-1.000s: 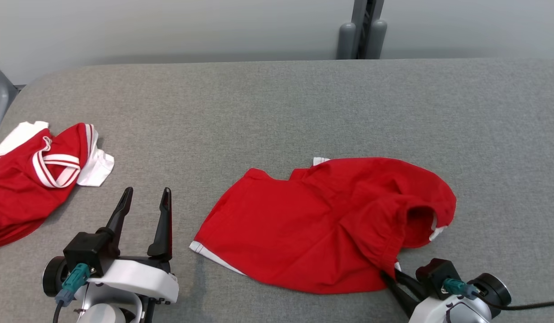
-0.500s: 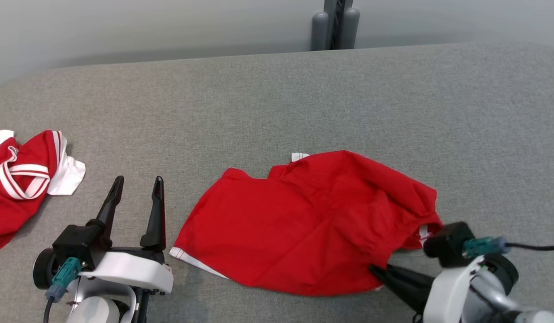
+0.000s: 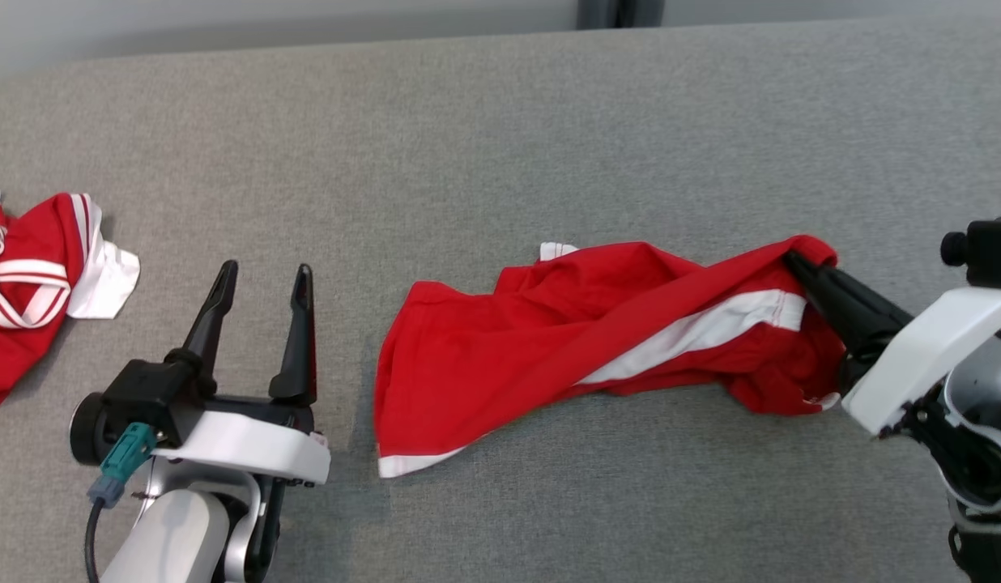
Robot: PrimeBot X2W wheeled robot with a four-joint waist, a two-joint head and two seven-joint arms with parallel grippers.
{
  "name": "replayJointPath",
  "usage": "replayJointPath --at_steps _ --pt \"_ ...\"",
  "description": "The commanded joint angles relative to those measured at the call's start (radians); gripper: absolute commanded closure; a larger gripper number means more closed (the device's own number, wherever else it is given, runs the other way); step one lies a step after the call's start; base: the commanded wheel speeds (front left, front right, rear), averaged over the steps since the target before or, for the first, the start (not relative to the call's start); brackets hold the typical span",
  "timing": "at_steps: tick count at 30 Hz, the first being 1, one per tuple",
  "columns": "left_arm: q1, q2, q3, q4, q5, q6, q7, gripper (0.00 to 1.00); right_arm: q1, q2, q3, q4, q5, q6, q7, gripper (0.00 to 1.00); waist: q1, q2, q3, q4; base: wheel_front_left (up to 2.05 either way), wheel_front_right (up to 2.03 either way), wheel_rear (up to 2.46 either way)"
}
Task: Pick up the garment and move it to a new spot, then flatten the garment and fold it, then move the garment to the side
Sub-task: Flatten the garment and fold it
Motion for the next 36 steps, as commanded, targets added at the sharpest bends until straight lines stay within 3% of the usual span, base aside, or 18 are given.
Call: replayJointPath --at_steps 1,6,11,12,13,14,24,31,36 --pt "-0.03 -0.002 -0.007 0.006 0.009 -0.009 -0.006 0.0 -0.034 -0.002 -0.014 0.056 -0.007 0.0 -0.019 1.0 -0.0001 0.0 0.033 0.023 0.0 0.0 0.0" --pt "-0.071 -0.023 -0.028 0.028 0.012 -0.026 -0.017 0.0 -0.11 -0.005 -0.013 0.246 -0.015 0.0 -0.082 1.0 -0.0001 0.0 0.068 0.051 0.0 0.0 0.0" --pt "-0.087 -0.033 -0.031 0.048 0.01 -0.031 -0.031 0.0 -0.137 -0.026 0.024 0.341 -0.013 0.0 -0.162 1.0 -0.0001 0.0 0.081 0.056 0.0 0.0 0.0" --pt "-0.087 -0.033 -0.03 0.052 0.009 -0.03 -0.032 0.0 -0.137 -0.03 0.032 0.348 -0.007 0.0 -0.18 0.94 -0.0001 0.0 0.081 0.054 0.0 0.0 0.0" --pt "-0.087 -0.033 -0.03 0.056 0.008 -0.03 -0.034 0.0 -0.136 -0.036 0.042 0.352 -0.003 0.0 -0.201 0.57 -0.0001 0.0 0.079 0.05 0.0 0.0 0.0" --pt "-0.085 -0.033 -0.029 0.059 0.008 -0.029 -0.034 0.0 -0.129 -0.039 0.051 0.356 0.001 0.0 -0.22 0.0 -0.0001 0.0 0.076 0.047 0.0 0.0 0.0" --pt "-0.049 -0.012 -0.022 0.072 0.0 -0.014 -0.029 0.0 0.02 -0.076 0.073 0.273 0.007 0.0 -0.38 0.0 -0.0001 0.0 0.005 -0.013 0.0 0.0 0.0" --pt "-0.021 0.004 -0.01 0.058 -0.006 0.005 -0.024 0.0 0.052 -0.052 -0.035 0.196 -0.208 0.0 -0.553 0.0 -0.0001 0.0 -0.043 -0.044 0.0 0.0 0.0" --pt "-0.001 0.015 -0.015 0.051 -0.002 0.009 -0.014 0.0 0.066 -0.022 -0.064 0.178 -0.355 0.0 -0.619 0.0 -0.0001 0.0 -0.084 -0.047 0.0 0.0 0.0"
